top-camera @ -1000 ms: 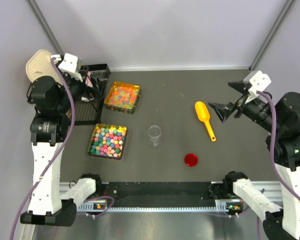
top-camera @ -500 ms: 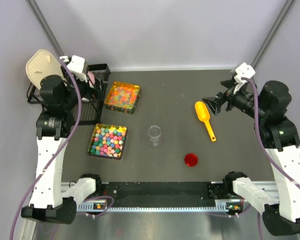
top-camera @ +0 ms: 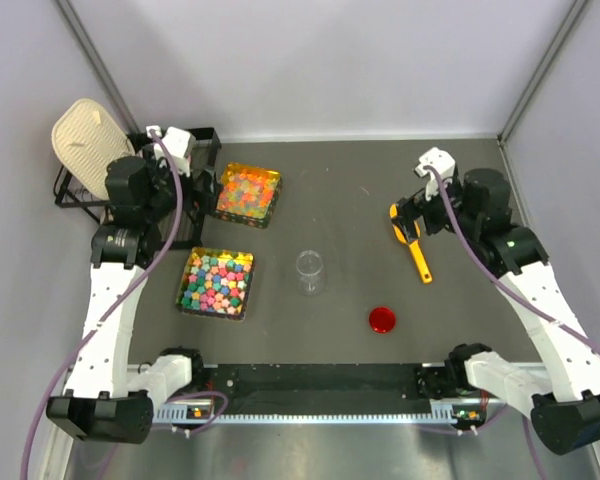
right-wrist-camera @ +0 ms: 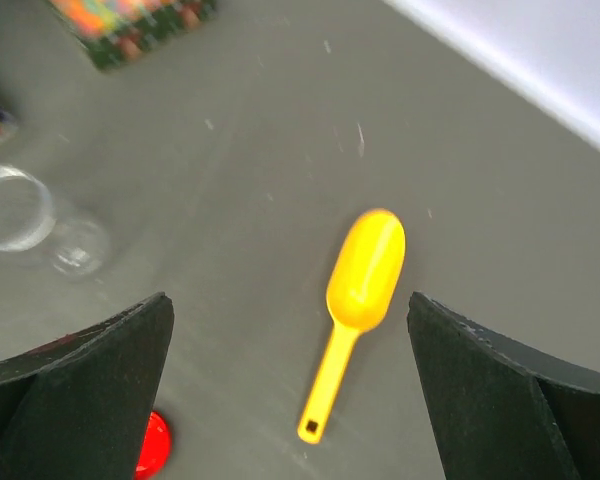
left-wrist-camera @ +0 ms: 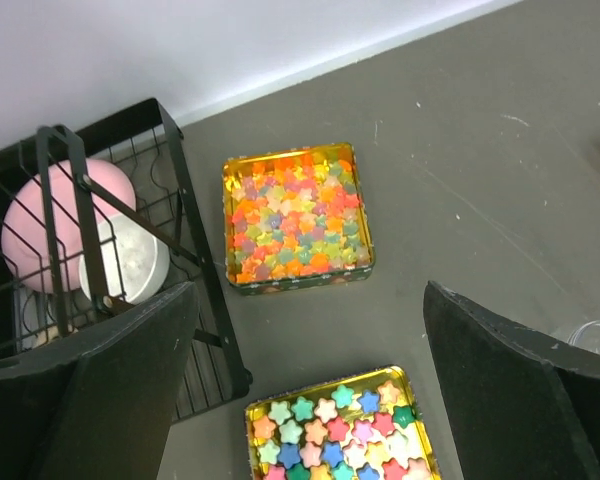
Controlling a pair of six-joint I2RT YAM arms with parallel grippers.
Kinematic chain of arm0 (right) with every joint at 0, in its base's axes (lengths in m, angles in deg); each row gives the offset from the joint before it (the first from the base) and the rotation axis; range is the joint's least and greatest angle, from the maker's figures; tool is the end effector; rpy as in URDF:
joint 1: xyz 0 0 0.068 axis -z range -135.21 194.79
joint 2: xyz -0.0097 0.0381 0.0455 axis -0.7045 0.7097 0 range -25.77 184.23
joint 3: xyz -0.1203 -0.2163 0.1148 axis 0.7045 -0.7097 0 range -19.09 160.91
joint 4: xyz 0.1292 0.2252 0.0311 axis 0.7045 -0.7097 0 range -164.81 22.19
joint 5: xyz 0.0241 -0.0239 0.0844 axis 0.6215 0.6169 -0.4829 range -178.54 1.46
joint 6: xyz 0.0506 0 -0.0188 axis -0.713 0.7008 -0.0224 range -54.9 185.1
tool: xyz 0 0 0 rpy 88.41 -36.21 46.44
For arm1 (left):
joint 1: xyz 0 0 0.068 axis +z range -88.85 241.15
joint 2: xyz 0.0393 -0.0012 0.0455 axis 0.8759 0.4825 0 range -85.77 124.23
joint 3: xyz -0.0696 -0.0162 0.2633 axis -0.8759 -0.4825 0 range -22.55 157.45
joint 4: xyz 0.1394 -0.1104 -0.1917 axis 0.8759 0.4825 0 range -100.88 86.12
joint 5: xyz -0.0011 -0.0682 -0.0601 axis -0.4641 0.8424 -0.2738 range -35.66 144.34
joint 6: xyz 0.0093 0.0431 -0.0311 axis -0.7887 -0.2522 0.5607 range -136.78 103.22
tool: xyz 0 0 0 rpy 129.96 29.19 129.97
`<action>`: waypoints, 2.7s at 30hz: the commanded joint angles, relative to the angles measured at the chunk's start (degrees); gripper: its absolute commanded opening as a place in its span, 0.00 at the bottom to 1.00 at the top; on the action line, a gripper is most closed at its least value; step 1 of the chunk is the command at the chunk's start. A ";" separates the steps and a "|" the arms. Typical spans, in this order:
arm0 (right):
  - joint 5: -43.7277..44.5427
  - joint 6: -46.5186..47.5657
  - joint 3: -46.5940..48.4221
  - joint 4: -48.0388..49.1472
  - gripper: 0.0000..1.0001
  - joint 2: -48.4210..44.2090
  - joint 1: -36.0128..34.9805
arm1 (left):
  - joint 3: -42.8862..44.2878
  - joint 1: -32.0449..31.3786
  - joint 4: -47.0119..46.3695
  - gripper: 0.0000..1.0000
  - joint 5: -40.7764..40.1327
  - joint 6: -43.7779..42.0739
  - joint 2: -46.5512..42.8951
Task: Pack the candies
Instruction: Pick up the spatula from the center of the board.
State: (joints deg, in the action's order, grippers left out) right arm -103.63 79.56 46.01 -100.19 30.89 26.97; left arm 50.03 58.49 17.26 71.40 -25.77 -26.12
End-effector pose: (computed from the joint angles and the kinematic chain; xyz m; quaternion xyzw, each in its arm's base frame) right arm 0.1948 0.0723 0.3854 -0.2998 0.7785 0.1259 0.5368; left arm 0.2156 -0.0205 0.4263 0.1693 0.7725 -0.0845 0.6061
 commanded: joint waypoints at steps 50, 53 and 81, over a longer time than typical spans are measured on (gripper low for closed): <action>11.84 5.58 -20.80 15.86 0.86 21.82 6.93 | -0.77 0.19 -0.19 0.99 7.81 -0.59 -3.58; 11.93 5.58 -20.72 15.86 0.83 23.49 6.93 | -0.59 0.19 -0.37 0.99 7.90 -0.41 -3.23; 12.54 5.58 -19.31 14.89 0.12 29.29 4.82 | 3.27 0.19 -5.64 0.99 8.60 7.23 -0.68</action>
State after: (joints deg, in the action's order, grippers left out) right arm -91.17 85.46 25.20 -86.00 60.18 32.47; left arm 50.29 58.49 15.29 79.03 -20.70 -26.75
